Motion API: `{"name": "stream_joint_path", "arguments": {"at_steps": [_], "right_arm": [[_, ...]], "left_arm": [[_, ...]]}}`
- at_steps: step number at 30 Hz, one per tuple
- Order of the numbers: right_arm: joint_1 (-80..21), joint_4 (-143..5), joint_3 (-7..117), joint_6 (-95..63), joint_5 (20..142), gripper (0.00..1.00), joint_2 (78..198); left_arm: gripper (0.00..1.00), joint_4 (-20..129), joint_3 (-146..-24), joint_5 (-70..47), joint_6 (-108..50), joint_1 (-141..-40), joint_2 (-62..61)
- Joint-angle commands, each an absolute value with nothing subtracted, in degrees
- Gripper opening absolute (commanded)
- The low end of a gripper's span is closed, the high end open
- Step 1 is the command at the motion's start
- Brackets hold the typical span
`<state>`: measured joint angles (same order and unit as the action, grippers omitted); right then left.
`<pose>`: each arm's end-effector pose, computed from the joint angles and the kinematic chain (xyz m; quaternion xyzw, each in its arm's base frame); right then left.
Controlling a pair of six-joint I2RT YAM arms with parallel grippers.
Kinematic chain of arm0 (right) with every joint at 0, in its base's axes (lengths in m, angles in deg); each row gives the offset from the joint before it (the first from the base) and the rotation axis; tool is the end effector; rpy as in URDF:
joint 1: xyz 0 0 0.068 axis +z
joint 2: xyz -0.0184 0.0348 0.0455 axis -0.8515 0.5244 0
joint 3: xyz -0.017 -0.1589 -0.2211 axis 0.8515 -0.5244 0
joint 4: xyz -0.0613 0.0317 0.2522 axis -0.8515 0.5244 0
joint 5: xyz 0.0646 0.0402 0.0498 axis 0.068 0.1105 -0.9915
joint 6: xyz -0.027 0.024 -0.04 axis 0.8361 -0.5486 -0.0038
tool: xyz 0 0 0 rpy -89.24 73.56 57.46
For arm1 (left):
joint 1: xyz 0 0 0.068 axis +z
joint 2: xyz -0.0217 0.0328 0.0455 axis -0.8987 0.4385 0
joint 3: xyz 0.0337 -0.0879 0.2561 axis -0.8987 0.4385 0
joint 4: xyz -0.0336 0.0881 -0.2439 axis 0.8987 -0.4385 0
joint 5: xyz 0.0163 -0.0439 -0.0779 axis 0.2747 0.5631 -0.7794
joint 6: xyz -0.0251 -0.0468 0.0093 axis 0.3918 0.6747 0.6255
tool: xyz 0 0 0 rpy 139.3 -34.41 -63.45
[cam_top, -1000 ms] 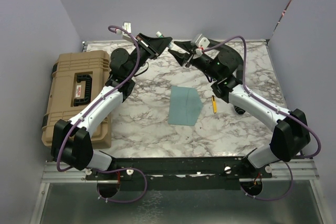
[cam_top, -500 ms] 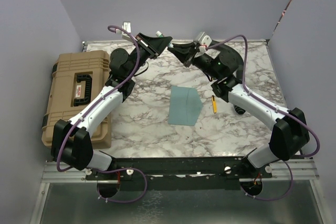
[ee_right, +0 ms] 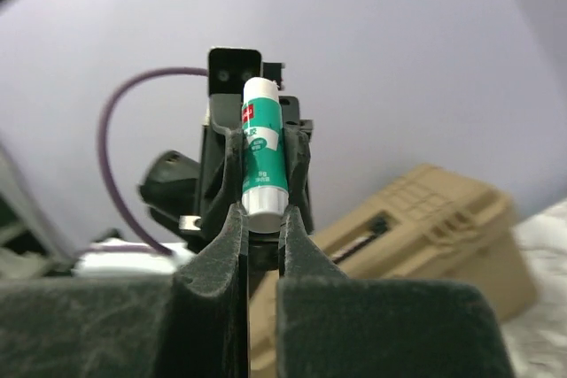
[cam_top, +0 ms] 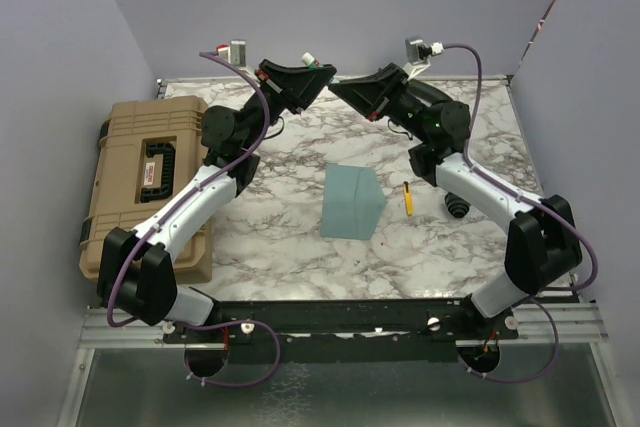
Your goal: Place the letter into the envelope and seal it
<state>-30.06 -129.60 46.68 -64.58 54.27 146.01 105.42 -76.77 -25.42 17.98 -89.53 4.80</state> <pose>0.2964 0.1823 0.4050 -0.1563 0.4713 0.6698 0.5520 0.2790 -0.1482 0.4230 0.0366 0.4747 -0.6529 0.5890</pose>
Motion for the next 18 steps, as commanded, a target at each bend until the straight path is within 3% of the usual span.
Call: {"name": "stream_joint_path", "arguments": {"at_steps": [1, 5, 7, 9, 12, 14, 18], "right_arm": [[-33.38, -150.27, 46.01, -98.98, 61.59, 0.01, 149.78], [-33.09, -151.13, 46.35, -111.50, 63.86, 0.02, 151.72], [-33.13, -146.30, 47.02, -105.71, 61.28, 0.20, 149.84], [-33.07, -140.17, 46.89, -94.36, 58.41, 0.43, 147.16], [-32.86, -132.83, 45.24, -71.38, 54.37, 0.59, 142.20], [-31.94, -125.97, 43.86, -54.35, 54.42, 0.64, 138.79], [-28.30, -115.11, 43.28, -19.89, 56.31, 0.64, 134.80]], "left_arm": [[0.00, 111.13, -75.89, -31.14, 14.42, -88.55, 4.39], [0.00, 111.67, -75.88, -31.71, 14.48, -88.52, 4.19], [0.00, 111.67, -75.80, -31.70, 14.55, -88.54, 4.39], [0.00, 109.93, -76.39, -32.86, 12.73, -88.28, 4.27], [0.00, 104.11, -76.68, -32.54, 9.15, -87.78, 3.19], [0.00, 102.91, -76.59, -32.41, 9.18, -87.64, 3.01], [0.00, 102.75, -75.86, -30.54, 11.87, -87.65, 3.11]]}}
